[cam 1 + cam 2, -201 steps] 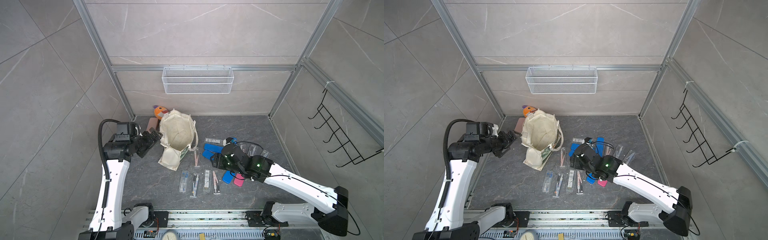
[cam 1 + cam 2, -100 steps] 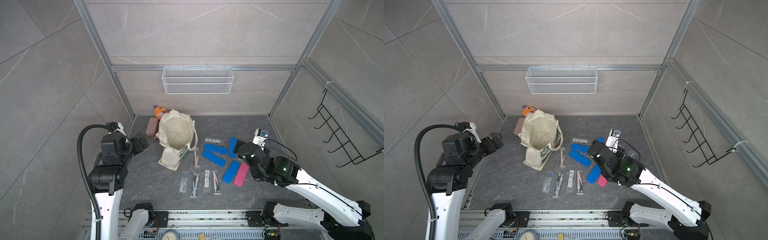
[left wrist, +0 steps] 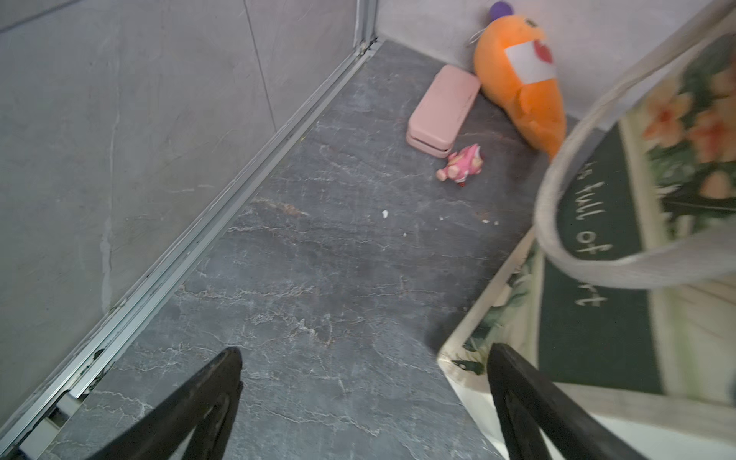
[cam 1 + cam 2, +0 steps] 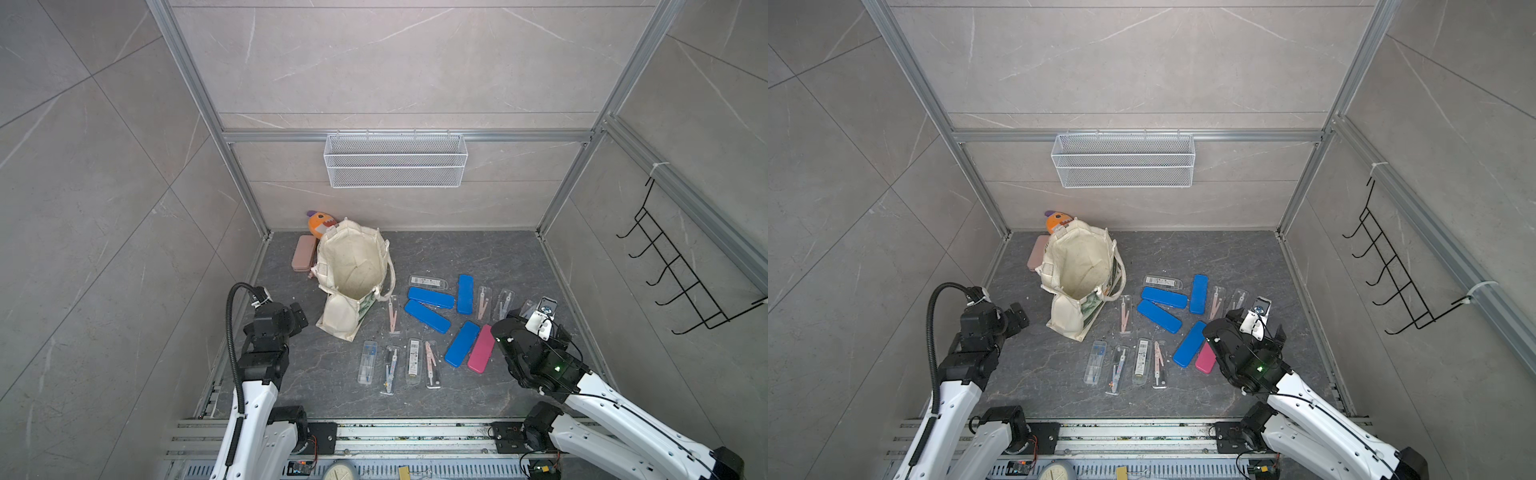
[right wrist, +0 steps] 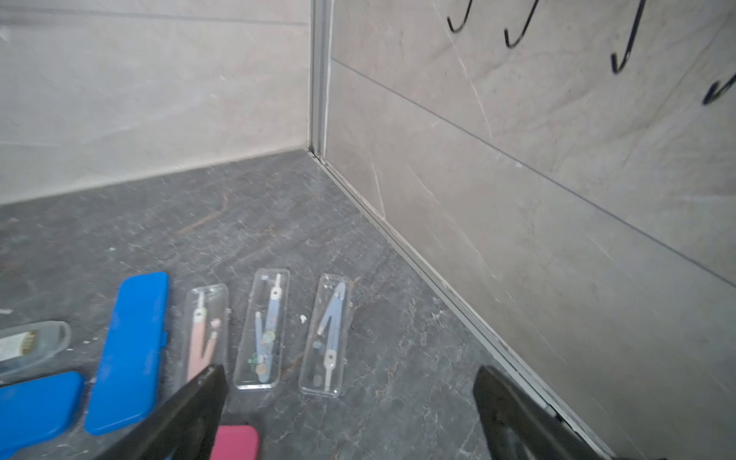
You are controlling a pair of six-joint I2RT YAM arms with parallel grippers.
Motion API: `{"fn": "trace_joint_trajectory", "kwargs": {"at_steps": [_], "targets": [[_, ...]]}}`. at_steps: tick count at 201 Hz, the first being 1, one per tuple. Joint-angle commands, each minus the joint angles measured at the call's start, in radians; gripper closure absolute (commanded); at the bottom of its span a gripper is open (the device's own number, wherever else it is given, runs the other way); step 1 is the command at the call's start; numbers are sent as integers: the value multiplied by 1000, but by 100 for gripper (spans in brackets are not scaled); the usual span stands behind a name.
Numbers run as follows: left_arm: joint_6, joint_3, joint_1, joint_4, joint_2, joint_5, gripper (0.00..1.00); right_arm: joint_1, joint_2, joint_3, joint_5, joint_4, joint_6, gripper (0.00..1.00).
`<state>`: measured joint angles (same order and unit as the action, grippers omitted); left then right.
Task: Take out the compass set from the canvas bag
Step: Reset both arms
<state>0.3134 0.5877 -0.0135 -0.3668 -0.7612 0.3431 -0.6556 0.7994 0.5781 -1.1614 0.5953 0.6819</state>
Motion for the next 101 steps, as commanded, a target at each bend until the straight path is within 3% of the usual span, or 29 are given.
{"fn": "trace_joint_trajectory", "kwargs": {"at_steps": [1,32,64,80,93,101], "targets": [[-38,-4,-2,221,-106,84,2,94,87,-47,121,-180,-117,0],[-66,-52,-3,391,-237,109,2,267,184,-70,387,-478,-331,0],[-131,-161,-5,626,-316,18,2,402,278,-190,540,-827,-441,0],[-150,-222,-6,721,-351,-6,2,424,316,-273,598,-1033,-506,0],[-165,-266,-6,815,-375,-15,2,436,322,-284,624,-1091,-506,0],[-173,-257,-7,797,-378,-37,2,448,334,-314,644,-1180,-501,0]]}}
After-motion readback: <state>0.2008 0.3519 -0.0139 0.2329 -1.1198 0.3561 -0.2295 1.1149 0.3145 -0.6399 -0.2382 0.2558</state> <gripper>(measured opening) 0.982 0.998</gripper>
